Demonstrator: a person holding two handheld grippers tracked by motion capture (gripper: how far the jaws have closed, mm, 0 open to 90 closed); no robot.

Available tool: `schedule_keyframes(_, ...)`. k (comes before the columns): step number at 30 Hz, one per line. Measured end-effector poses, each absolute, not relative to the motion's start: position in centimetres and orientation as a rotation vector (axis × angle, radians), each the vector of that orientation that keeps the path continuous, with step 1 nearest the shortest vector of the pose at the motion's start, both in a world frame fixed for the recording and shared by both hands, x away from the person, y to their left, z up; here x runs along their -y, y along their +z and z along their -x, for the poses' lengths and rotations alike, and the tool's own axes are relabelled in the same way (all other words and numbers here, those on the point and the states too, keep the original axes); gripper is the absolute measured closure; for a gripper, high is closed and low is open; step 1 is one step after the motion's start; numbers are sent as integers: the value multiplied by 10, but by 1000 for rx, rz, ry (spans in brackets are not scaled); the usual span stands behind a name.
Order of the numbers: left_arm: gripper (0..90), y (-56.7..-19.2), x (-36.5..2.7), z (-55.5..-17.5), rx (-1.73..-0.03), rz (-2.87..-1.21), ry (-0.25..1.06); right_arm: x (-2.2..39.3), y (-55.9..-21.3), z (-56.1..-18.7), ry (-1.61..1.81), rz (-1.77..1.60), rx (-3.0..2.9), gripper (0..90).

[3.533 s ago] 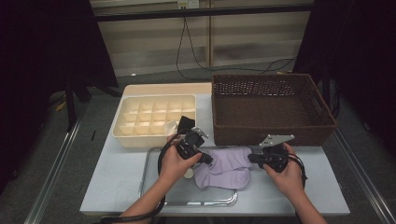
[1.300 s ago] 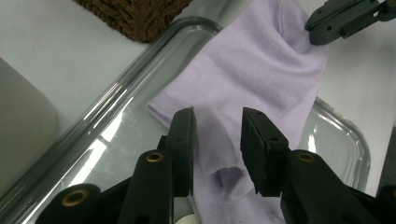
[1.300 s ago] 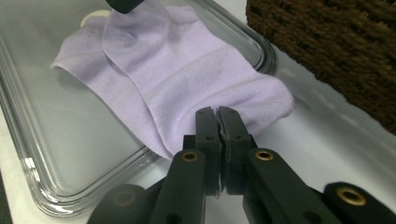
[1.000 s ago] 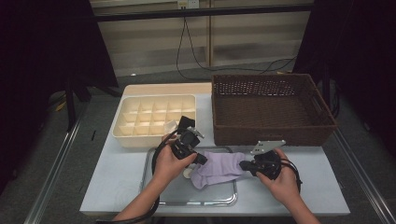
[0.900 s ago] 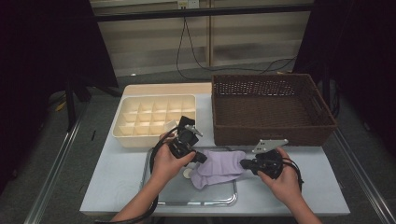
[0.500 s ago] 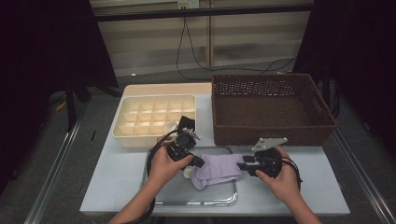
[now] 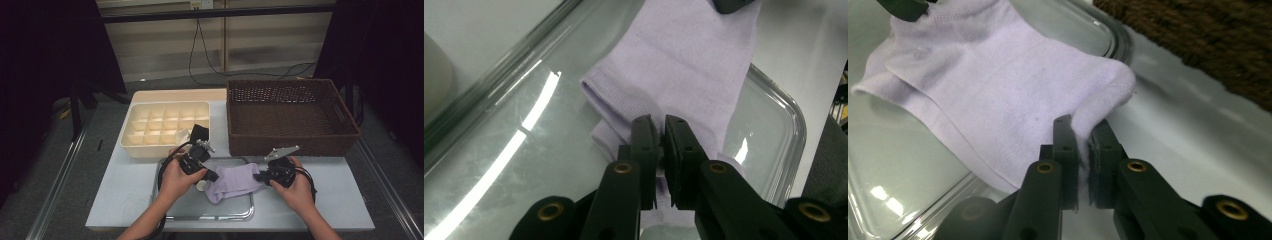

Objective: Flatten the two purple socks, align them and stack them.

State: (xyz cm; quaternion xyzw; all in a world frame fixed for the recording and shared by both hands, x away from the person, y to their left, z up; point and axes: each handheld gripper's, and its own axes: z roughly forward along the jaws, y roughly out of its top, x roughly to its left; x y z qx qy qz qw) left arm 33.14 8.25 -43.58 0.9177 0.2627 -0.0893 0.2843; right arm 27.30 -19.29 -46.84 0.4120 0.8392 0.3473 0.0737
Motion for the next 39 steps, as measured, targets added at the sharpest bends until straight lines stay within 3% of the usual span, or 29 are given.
schedule_keyframes(10,841,-438,-65,-335,-669,-2437,-265,216,-466,-276,1021,-1293,-2442,852)
schedule_keyframes(19,841,-437,-66,-331,-669,-2427,-277,219,-448,-272,1056,-1264,-2366,564)
schedule_keyframes(25,840,-436,-66,-330,-662,-2423,-276,210,-444,-268,1070,-1190,-2401,619)
schedule_keyframes(34,840,-436,-66,-330,-661,-2416,-285,193,-466,-272,986,-1127,-2497,652)
schedule_keyframes(39,841,-432,-68,-330,-657,-2407,-284,196,-467,-272,965,-1115,-2490,879)
